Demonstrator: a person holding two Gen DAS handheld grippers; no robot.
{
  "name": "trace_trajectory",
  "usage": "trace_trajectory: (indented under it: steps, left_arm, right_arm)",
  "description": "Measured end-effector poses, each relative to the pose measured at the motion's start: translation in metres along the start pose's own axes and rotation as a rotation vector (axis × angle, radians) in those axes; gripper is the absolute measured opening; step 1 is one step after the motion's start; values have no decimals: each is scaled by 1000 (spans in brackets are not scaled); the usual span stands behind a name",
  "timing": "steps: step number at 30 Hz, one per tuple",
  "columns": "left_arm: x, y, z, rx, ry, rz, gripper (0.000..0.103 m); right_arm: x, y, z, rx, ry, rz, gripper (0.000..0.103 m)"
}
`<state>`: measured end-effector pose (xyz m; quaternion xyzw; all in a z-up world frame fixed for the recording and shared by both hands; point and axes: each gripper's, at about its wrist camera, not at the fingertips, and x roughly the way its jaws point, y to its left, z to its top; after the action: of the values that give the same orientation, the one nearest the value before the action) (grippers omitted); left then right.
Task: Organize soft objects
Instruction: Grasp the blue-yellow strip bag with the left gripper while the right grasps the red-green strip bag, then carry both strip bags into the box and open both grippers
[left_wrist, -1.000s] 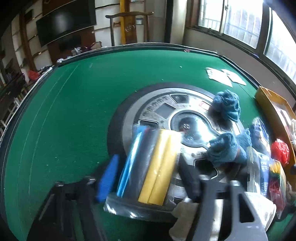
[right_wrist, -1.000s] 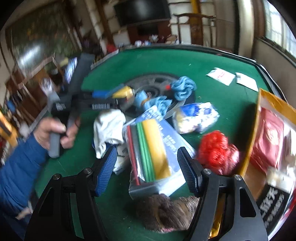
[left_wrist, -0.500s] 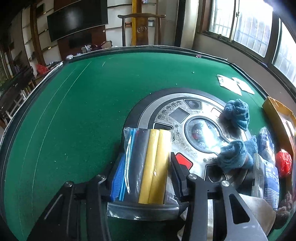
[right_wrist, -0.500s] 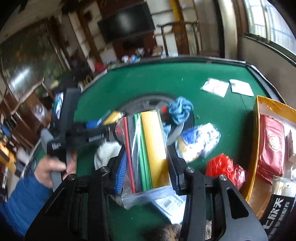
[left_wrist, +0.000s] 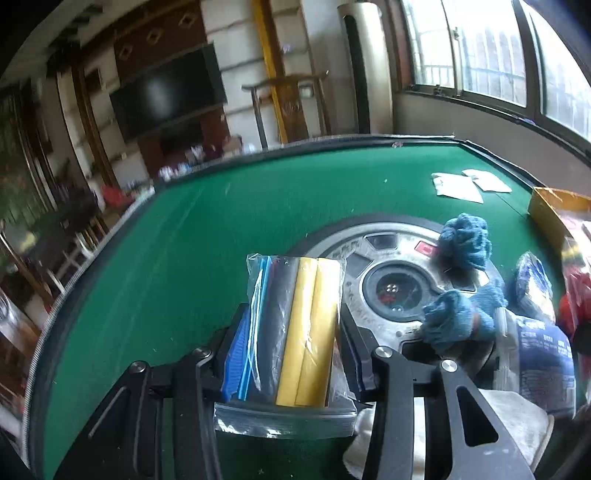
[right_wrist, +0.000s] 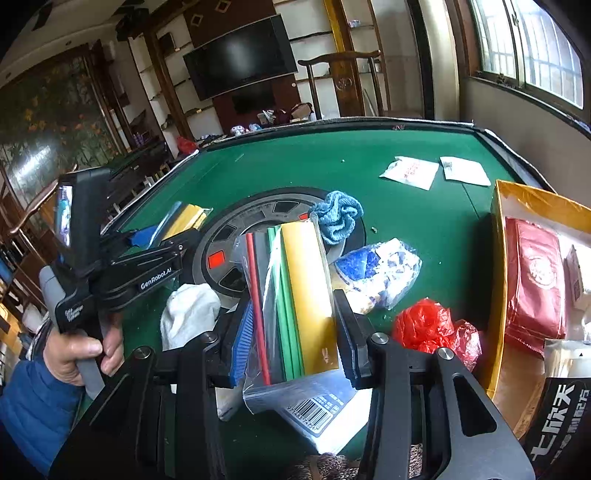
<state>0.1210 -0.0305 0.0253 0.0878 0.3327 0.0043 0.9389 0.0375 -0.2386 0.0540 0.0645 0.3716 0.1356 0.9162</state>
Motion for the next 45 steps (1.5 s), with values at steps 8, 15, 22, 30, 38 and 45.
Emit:
trace_trajectory:
  steps: [8, 15, 22, 30, 38, 45]
  left_arm:
    - [-28, -20, 4, 84, -116, 80, 45]
    - [-35, -26, 5, 114, -168, 120, 45]
    - [-36, -33, 4, 141, -190, 156, 45]
    - [-41, -39, 3, 160, -214, 178, 45]
    - [-43, -44, 1, 174, -228, 189, 45]
    - [-40, -46, -1, 182, -212, 190, 45]
  right_arm:
    - [-4, -3, -1, 23, -9, -1, 40]
    - [-6, -7, 1, 41, -19, 0, 40]
    - [-7, -9, 3, 47, -26, -2, 40]
    - [-11, -17, 6, 66, -46, -7, 40]
    - [-13, -21, 6, 80, -53, -11, 40]
    - [-12, -21, 6, 77, -51, -7, 40]
